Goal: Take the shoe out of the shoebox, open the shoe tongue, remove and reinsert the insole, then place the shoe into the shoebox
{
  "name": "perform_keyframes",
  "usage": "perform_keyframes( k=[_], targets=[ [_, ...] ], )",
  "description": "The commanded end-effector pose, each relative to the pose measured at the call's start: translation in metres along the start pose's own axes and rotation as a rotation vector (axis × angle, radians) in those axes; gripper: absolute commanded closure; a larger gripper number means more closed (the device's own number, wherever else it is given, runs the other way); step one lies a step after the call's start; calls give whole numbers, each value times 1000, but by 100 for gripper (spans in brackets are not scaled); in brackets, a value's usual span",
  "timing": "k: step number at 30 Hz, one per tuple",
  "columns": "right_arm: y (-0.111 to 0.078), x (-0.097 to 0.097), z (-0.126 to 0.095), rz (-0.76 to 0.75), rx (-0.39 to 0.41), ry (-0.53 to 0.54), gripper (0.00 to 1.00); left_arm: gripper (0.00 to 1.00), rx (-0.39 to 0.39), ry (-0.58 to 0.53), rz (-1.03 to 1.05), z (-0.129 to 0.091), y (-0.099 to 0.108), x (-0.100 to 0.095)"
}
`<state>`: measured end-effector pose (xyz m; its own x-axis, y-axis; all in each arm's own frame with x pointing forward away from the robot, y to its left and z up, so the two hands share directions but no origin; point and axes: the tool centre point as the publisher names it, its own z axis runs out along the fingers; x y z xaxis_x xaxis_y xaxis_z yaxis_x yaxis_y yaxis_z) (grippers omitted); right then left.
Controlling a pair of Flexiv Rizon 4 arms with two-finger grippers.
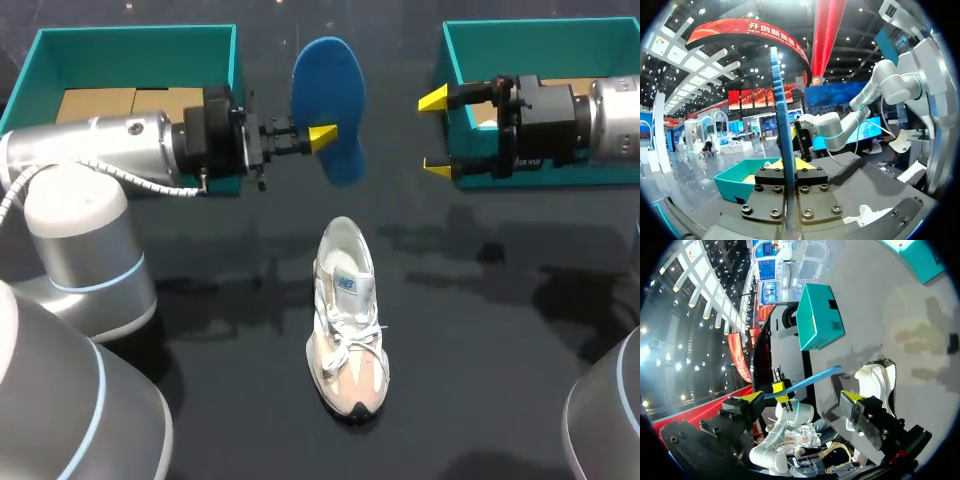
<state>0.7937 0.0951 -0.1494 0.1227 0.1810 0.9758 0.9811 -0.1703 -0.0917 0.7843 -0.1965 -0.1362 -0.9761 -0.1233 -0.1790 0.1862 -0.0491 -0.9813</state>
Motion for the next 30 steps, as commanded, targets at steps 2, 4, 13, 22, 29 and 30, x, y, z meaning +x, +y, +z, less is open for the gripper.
perform_keyframes(
  k=[2,4,13,22,29,30],
  targets=[
    [0,0,1,0,-1,-2,0,100,-85,-88,742,0,-1,6],
    [0,0,1,0,-1,-2,0,100,-85,-88,742,0,-1,6],
    [0,0,1,0,-1,-2,0,100,-76,-93,840,-1,-1,8],
    [0,0,1,0,-1,-2,0,100,-207,-105,1165,1,3,9],
    [0,0,1,0,-1,-2,0,100,-207,-105,1165,1,3,9],
    [0,0,1,0,-1,-2,0,100,-207,-105,1165,1,3,9]
  ],
)
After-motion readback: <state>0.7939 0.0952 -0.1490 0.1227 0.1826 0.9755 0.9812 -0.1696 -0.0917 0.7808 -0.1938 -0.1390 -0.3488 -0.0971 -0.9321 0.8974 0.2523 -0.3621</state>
